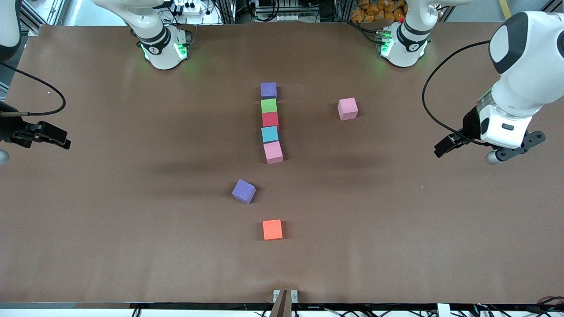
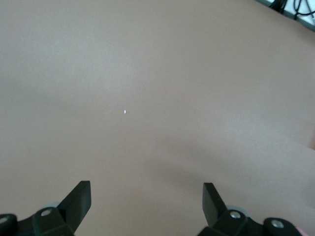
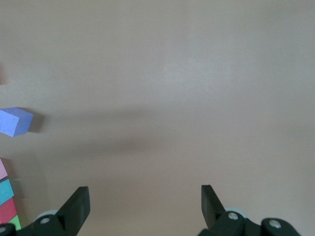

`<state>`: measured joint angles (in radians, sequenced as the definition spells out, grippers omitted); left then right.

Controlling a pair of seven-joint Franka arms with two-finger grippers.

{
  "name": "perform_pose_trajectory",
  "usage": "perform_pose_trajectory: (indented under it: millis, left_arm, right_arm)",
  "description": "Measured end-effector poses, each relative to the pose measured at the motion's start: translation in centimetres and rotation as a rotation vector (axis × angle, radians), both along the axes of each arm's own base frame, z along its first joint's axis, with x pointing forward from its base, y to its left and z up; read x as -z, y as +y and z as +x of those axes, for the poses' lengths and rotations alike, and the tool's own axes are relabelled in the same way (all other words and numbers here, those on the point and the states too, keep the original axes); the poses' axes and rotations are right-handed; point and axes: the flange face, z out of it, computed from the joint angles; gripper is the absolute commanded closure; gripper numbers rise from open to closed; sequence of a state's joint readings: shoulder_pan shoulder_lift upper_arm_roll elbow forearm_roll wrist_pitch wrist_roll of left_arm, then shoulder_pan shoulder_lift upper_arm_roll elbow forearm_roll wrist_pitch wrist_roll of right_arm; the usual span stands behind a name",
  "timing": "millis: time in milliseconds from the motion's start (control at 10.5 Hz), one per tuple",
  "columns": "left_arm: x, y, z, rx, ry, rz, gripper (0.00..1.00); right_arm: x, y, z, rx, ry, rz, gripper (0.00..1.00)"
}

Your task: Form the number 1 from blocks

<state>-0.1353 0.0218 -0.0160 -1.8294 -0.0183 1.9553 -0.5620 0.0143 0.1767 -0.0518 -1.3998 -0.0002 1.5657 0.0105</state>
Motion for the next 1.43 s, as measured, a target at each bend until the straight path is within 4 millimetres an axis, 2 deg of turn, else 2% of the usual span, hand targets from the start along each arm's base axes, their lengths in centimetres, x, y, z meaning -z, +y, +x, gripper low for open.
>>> perform_pose_trajectory:
  millis: [191,572,668,859,1049,1431]
  left_arm:
    - [-2.3,-0.6,-0.2,0.113,-0.011,0.009,0.00]
    - [-10.1,-0.7,-1.3,0.271,-0.003,0.065,0.00]
    - [-11.4,-1.1,-1.6,0.295,-0.010,0.080,0.00]
    - [-12.7,-1.5,-2.0,0.362,-0.002,0.092,0.00]
    - [-14.2,-1.3,-2.5,0.402,0.003,0.096,0.00]
    - [-14.1,-0.9,-2.9,0.461,0.041,0.100,0.00]
  right_arm:
    - [0.0,0.0,0.0,0.001,0.000,0.000,0.00]
    - [-0.6,0.1,-0.3,0.000,-0.001,0.001,0.00]
    - [-1.1,0.1,-0.9,0.000,0.013,0.002,0.00]
    - [-2.4,0.1,-1.9,0.000,0.021,0.003,0.00]
    - [-2.6,0.1,-2.0,0.001,0.022,0.003,0.00]
    - [-2.6,-0.1,-2.0,0.005,0.023,0.003,0.00]
